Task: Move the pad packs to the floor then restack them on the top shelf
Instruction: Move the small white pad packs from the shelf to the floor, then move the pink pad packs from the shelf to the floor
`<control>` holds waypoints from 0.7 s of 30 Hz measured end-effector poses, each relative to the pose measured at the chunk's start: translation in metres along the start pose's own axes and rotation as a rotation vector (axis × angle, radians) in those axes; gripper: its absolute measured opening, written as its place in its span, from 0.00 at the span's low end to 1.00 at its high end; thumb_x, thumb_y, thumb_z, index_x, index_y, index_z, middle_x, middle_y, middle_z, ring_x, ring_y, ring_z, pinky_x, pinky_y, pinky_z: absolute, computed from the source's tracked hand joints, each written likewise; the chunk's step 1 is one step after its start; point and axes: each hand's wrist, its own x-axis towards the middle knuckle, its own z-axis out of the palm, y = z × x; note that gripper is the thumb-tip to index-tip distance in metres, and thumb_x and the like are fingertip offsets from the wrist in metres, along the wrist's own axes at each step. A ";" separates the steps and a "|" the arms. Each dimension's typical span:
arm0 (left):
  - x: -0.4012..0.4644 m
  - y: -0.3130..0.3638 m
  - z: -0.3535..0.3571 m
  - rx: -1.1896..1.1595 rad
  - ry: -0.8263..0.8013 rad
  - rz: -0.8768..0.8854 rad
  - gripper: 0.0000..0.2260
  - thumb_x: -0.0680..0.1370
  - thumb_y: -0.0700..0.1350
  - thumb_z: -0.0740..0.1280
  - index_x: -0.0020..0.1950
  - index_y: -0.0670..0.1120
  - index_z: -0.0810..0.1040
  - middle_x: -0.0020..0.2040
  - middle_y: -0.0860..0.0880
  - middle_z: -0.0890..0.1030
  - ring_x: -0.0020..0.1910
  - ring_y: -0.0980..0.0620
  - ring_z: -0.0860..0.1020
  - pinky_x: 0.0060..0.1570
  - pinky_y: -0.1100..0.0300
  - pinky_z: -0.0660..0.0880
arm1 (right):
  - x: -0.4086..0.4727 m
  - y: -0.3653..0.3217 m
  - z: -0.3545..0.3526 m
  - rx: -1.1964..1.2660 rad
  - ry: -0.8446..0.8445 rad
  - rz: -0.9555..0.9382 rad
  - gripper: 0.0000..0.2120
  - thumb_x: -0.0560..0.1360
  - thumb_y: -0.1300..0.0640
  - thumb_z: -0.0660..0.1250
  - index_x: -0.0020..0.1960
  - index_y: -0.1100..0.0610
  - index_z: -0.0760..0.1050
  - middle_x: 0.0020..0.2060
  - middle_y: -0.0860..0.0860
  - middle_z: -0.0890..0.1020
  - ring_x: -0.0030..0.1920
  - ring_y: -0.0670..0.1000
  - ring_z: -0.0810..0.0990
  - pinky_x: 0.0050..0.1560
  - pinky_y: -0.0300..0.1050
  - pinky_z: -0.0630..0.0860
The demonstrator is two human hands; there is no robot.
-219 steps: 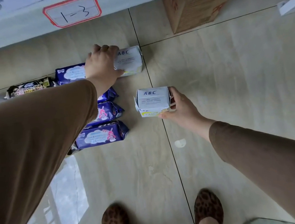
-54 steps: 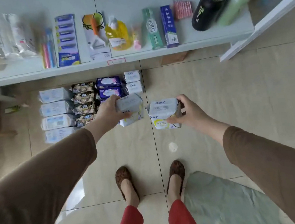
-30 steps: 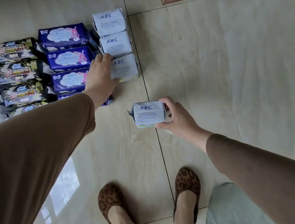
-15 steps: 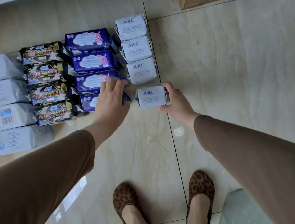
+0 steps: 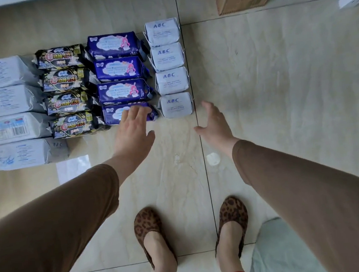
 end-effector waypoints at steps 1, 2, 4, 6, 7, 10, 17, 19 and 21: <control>-0.008 0.007 -0.011 0.002 -0.014 -0.018 0.24 0.76 0.44 0.69 0.70 0.45 0.67 0.65 0.45 0.70 0.64 0.43 0.67 0.65 0.50 0.67 | -0.016 -0.007 -0.012 -0.020 -0.012 -0.004 0.35 0.75 0.58 0.72 0.77 0.53 0.59 0.72 0.53 0.68 0.70 0.57 0.67 0.66 0.49 0.67; -0.015 0.015 -0.024 -0.002 -0.030 -0.029 0.24 0.76 0.44 0.69 0.70 0.45 0.67 0.65 0.45 0.70 0.64 0.43 0.67 0.65 0.50 0.67 | -0.032 -0.015 -0.026 -0.049 -0.025 -0.020 0.34 0.75 0.57 0.71 0.76 0.52 0.60 0.70 0.52 0.69 0.69 0.56 0.67 0.63 0.50 0.68; -0.031 0.038 -0.055 -0.020 -0.059 -0.040 0.25 0.76 0.44 0.69 0.71 0.45 0.67 0.66 0.45 0.71 0.65 0.43 0.67 0.66 0.50 0.67 | -0.066 -0.036 -0.061 -0.108 -0.041 -0.085 0.32 0.75 0.56 0.70 0.75 0.51 0.61 0.69 0.52 0.70 0.67 0.55 0.67 0.58 0.48 0.69; -0.045 0.066 -0.095 -0.031 -0.069 -0.042 0.25 0.76 0.45 0.69 0.72 0.45 0.67 0.67 0.46 0.71 0.66 0.44 0.67 0.66 0.50 0.67 | -0.101 -0.064 -0.105 -0.137 -0.038 -0.159 0.30 0.75 0.55 0.69 0.74 0.51 0.63 0.69 0.51 0.70 0.66 0.54 0.67 0.55 0.45 0.67; -0.053 0.083 -0.118 -0.039 -0.066 -0.038 0.25 0.76 0.45 0.69 0.72 0.46 0.67 0.67 0.46 0.71 0.66 0.44 0.68 0.65 0.50 0.68 | -0.119 -0.079 -0.129 -0.148 -0.029 -0.185 0.29 0.75 0.55 0.69 0.74 0.51 0.63 0.69 0.51 0.70 0.66 0.54 0.67 0.54 0.44 0.66; -0.075 0.136 -0.194 -0.057 -0.044 -0.002 0.24 0.76 0.45 0.69 0.72 0.47 0.68 0.66 0.47 0.72 0.66 0.45 0.68 0.65 0.50 0.69 | -0.172 -0.128 -0.208 -0.163 0.011 -0.232 0.27 0.76 0.55 0.68 0.73 0.52 0.65 0.70 0.50 0.70 0.66 0.54 0.67 0.55 0.43 0.66; -0.125 0.266 -0.391 -0.097 0.051 0.092 0.23 0.75 0.47 0.70 0.69 0.47 0.70 0.66 0.47 0.72 0.65 0.44 0.67 0.64 0.52 0.67 | -0.293 -0.245 -0.399 -0.160 0.133 -0.350 0.23 0.76 0.52 0.68 0.70 0.52 0.69 0.67 0.49 0.73 0.67 0.53 0.67 0.57 0.45 0.67; -0.133 0.298 -0.442 -0.121 0.099 0.127 0.23 0.75 0.47 0.70 0.69 0.47 0.70 0.66 0.47 0.72 0.65 0.44 0.67 0.63 0.51 0.67 | -0.320 -0.274 -0.445 -0.166 0.161 -0.386 0.21 0.76 0.52 0.68 0.68 0.51 0.71 0.66 0.48 0.74 0.66 0.51 0.68 0.58 0.45 0.67; -0.137 0.324 -0.489 -0.145 0.157 0.175 0.23 0.74 0.47 0.71 0.69 0.47 0.71 0.67 0.47 0.71 0.66 0.45 0.68 0.65 0.52 0.66 | -0.341 -0.299 -0.484 -0.178 0.190 -0.422 0.19 0.76 0.53 0.68 0.66 0.51 0.73 0.63 0.47 0.75 0.65 0.50 0.68 0.55 0.42 0.66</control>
